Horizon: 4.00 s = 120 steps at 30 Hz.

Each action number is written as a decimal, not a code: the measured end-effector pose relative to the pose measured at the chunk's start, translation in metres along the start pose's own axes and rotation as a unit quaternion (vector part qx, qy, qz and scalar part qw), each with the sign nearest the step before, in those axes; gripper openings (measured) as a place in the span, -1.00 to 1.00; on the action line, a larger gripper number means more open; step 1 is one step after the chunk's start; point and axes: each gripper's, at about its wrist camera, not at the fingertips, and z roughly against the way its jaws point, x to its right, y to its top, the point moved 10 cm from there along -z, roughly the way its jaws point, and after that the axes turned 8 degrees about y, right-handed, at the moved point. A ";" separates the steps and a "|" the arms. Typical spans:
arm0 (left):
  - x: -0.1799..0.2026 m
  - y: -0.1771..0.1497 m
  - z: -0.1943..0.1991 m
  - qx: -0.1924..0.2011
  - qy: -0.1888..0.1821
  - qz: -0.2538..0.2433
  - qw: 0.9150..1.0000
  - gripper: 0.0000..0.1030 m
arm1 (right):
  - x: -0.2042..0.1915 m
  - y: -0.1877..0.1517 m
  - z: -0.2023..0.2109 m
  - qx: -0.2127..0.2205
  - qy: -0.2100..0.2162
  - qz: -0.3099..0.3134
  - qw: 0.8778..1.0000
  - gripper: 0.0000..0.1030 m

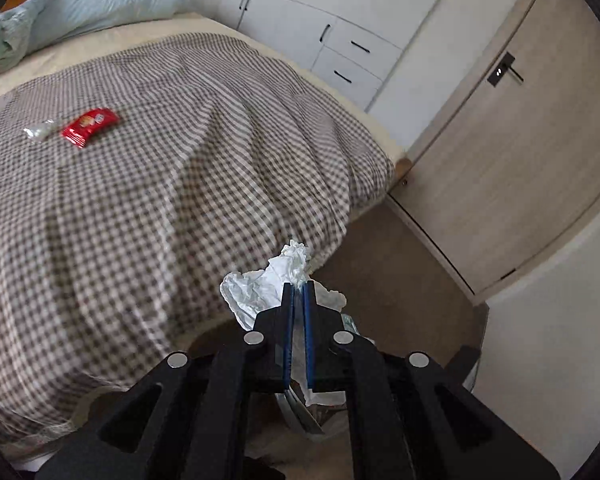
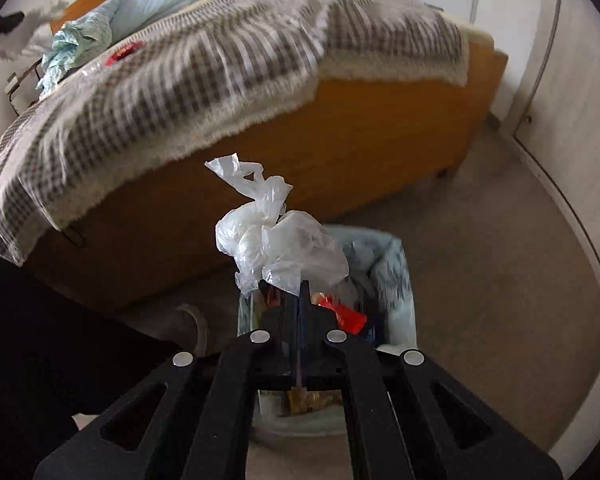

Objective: Collect trash
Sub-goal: 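Carry the tissue and white plastic bag with both tools over the trash bag, then open left tool to drop the tissue while right tool drops the white bag, then move both open tools back over the trash on the bed, then grasp the red snack packet with right tool while left tool grasps the clear wrapper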

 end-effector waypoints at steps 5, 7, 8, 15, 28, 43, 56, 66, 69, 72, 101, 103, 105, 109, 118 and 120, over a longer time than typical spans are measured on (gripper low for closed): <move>0.038 -0.034 -0.050 -0.066 -0.001 -0.023 0.998 -0.96 | 0.022 -0.077 -0.049 -0.065 -0.009 -0.065 0.996 -0.98; 0.052 -0.044 -0.065 -0.082 0.000 -0.033 0.996 -0.96 | 0.028 -0.101 -0.067 -0.095 -0.024 -0.079 0.992 -0.93; 0.058 -0.049 -0.073 -0.091 -0.002 -0.037 0.995 -0.96 | 0.031 -0.111 -0.075 -0.109 -0.032 -0.084 0.990 -0.63; 0.095 -0.083 -0.123 -0.145 -0.004 -0.061 0.988 -0.96 | 0.047 -0.108 -0.053 -0.050 -0.003 -0.132 0.990 0.08; 0.149 -0.130 -0.224 -0.230 0.019 -0.113 0.967 -0.48 | 0.116 -0.079 0.040 0.090 -0.020 -0.233 0.968 0.08; 0.113 -0.117 -0.194 -0.193 0.049 -0.087 0.976 0.17 | 0.084 -0.083 0.029 0.038 0.021 -0.213 0.976 0.08; 0.113 -0.084 -0.096 -0.101 0.014 -0.100 0.990 0.25 | 0.051 -0.044 0.059 0.037 -0.016 -0.156 0.987 0.08; 0.004 -0.017 -0.006 -0.015 0.040 -0.039 0.998 0.38 | -0.013 0.034 0.089 0.070 -0.064 -0.049 0.994 0.11; -0.053 0.008 0.010 0.008 0.072 -0.023 0.997 0.45 | -0.055 0.073 0.086 0.102 -0.040 -0.004 0.994 0.14; -0.116 0.038 0.023 0.029 0.109 -0.007 0.994 0.45 | -0.115 0.119 0.072 0.132 -0.006 0.062 0.989 0.22; -0.459 0.215 -0.103 0.019 0.100 0.229 0.968 0.53 | -0.396 0.379 -0.217 0.099 -0.017 0.390 0.915 -0.87; -0.468 0.215 -0.125 -0.009 0.107 0.271 0.957 0.49 | -0.386 0.377 -0.191 0.114 0.000 0.368 0.923 -0.90; -0.469 0.215 -0.137 -0.019 0.092 0.307 0.947 0.32 | -0.373 0.376 -0.161 0.127 0.020 0.341 0.931 -0.91; -0.463 0.201 -0.134 -0.016 0.106 0.337 0.935 -0.45 | -0.349 0.366 -0.105 0.145 0.055 0.291 0.944 -0.92; -0.389 0.152 -0.018 0.052 0.095 0.324 0.940 -0.52 | -0.274 0.316 -0.014 0.155 0.115 0.153 0.969 -0.92; -0.352 0.147 0.013 0.073 0.089 0.300 0.947 -0.52 | -0.258 0.300 0.007 0.159 0.125 0.124 0.971 -0.92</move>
